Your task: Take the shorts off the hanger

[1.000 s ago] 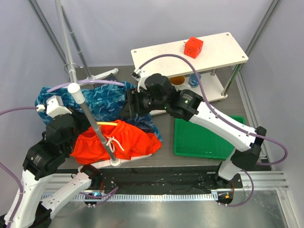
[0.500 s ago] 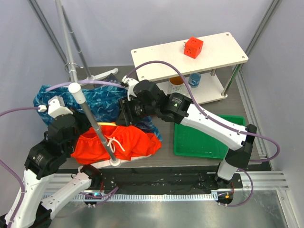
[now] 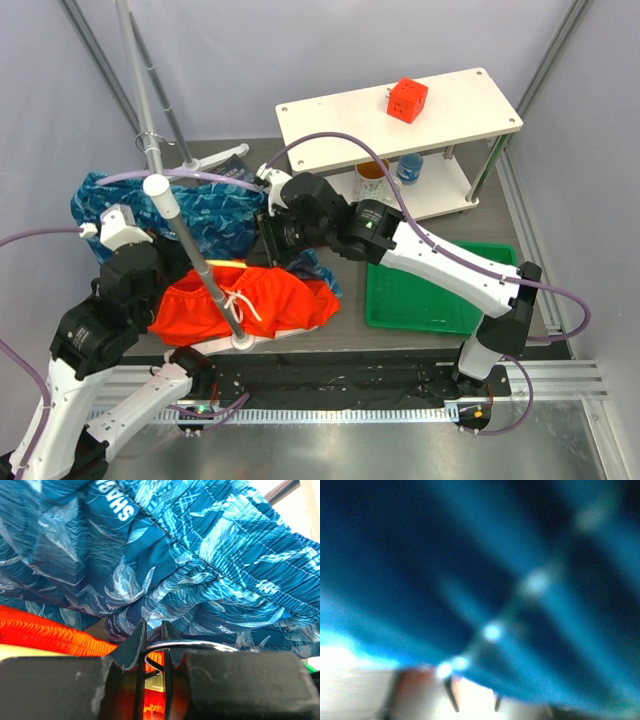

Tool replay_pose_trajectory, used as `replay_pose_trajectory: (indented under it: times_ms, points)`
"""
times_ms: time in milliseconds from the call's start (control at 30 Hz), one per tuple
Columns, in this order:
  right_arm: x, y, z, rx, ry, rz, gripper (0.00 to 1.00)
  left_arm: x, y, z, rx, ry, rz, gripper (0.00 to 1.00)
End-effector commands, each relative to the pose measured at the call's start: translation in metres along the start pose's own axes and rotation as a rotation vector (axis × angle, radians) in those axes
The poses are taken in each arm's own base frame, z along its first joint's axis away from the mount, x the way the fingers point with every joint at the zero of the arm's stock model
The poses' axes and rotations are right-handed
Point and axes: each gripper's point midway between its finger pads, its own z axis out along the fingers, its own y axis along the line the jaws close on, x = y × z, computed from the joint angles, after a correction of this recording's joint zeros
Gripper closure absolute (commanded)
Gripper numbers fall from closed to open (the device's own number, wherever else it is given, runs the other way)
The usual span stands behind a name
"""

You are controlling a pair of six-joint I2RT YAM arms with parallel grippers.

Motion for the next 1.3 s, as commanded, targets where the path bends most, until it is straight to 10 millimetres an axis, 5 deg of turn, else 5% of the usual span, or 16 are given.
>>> replay_pose_trajectory:
  times_ms: [0,100,433,900,1267]
  points:
    - [-0.006,0.015,-0.016,-0.042,-0.033,0.006,0.86,-0.029,-0.015,-0.007,0.058,-0.099,-0.132,1.0]
    - [-0.005,0.006,-0.023,-0.004,-0.054,-0.003,0.99,-0.03,-0.01,-0.008,0.042,-0.112,-0.165,1.0]
    - [-0.005,-0.029,-0.066,0.129,-0.213,-0.034,0.99,-0.034,0.024,-0.015,-0.076,-0.185,-0.29,1.0]
    - [0.031,-0.106,-0.119,0.393,-0.367,0.07,0.99,-0.038,0.04,-0.023,-0.102,-0.244,-0.397,1.0]
    - [0.033,-0.113,-0.102,0.363,-0.364,0.008,0.99,-0.035,0.031,-0.018,-0.072,-0.231,-0.458,1.0]
